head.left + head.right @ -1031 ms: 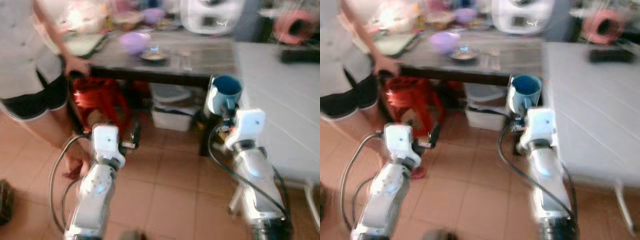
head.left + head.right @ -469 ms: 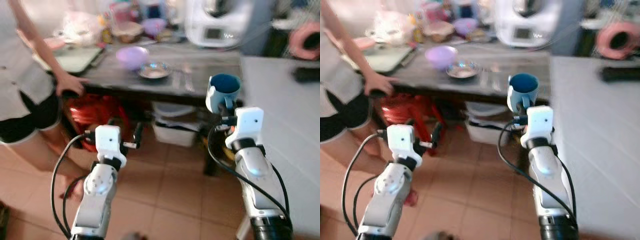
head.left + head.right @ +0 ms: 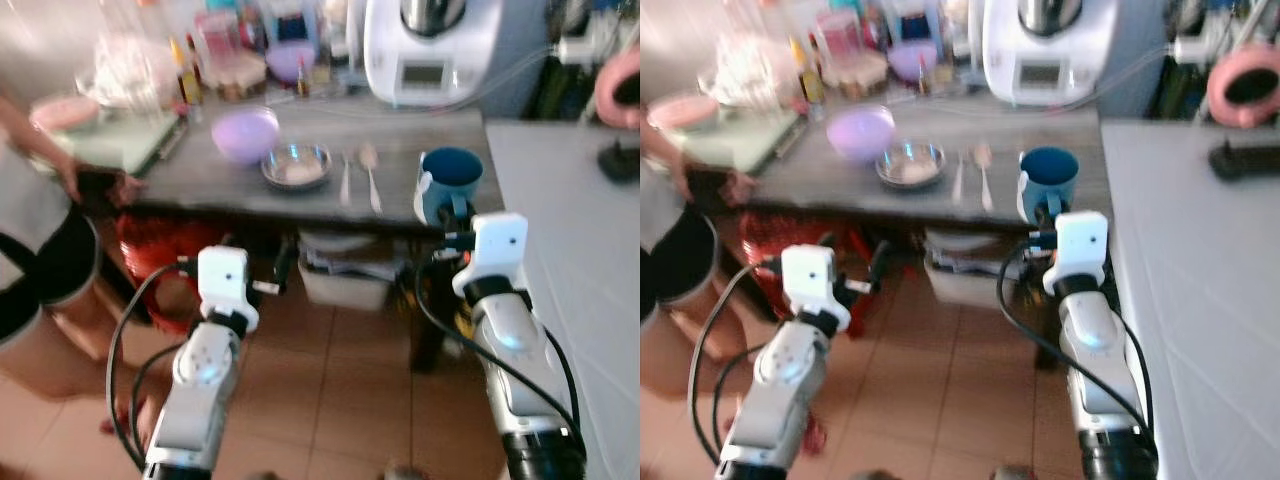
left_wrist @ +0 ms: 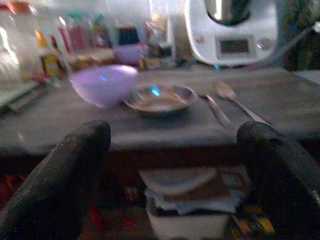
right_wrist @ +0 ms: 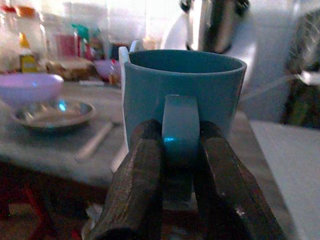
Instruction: Setting the table
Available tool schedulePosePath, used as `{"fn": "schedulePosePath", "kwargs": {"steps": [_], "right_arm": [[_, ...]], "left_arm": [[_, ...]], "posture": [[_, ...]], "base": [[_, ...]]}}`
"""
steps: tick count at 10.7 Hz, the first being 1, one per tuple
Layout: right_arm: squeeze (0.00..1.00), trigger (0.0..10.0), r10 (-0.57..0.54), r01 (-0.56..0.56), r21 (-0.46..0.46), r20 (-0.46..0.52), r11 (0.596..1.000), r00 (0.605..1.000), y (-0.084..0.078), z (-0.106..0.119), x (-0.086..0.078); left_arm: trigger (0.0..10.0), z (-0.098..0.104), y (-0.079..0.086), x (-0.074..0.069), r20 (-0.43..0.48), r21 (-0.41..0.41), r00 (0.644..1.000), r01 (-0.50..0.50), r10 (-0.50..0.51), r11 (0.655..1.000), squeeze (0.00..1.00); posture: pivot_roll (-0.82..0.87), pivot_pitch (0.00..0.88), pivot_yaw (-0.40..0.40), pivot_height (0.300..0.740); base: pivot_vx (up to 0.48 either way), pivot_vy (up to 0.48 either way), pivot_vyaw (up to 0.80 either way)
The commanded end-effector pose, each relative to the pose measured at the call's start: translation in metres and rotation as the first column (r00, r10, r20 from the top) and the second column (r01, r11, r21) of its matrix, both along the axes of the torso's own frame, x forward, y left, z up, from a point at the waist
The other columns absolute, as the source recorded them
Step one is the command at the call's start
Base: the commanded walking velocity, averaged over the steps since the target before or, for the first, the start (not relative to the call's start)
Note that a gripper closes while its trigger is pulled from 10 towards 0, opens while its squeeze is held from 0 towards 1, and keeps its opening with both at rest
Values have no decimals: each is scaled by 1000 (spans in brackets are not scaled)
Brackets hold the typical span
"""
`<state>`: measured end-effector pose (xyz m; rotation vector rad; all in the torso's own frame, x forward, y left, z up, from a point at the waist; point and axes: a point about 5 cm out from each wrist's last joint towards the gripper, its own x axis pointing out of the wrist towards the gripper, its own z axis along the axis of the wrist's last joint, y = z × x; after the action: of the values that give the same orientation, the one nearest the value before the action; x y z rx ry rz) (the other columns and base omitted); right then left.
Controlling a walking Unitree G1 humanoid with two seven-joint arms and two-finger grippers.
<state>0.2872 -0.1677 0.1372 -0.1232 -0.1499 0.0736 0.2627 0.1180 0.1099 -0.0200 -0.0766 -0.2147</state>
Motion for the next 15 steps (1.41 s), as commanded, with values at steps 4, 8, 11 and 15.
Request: {"fn": "schedulePosePath", "kwargs": {"steps": [4,8,11,15], "right_arm": [[0,10000,45,-46,14,40,999,998,14,9,3],[0,10000,58,-53,-40,123,998,991,14,33,26],[0,10000,42,-33,-65,146,997,988,14,40,37],[0,10000,71,-68,-36,96,997,993,15,32,47]], "left_arm": [[10000,1,7,-1,11,24,1000,-9,9,1000,0],[10000,3,6,-2,22,29,1000,3,-3,1000,0],[10000,2,7,-6,16,29,1000,-5,4,1000,0],[10000,1,15,-12,0,12,999,-42,42,999,0]], "posture": [[-2,10,67,740],[4,15,61,740],[19,27,61,740],[31,47,69,740]], "base": [[452,0,0],[480,0,0],[465,0,0],[0,0,0]]}}
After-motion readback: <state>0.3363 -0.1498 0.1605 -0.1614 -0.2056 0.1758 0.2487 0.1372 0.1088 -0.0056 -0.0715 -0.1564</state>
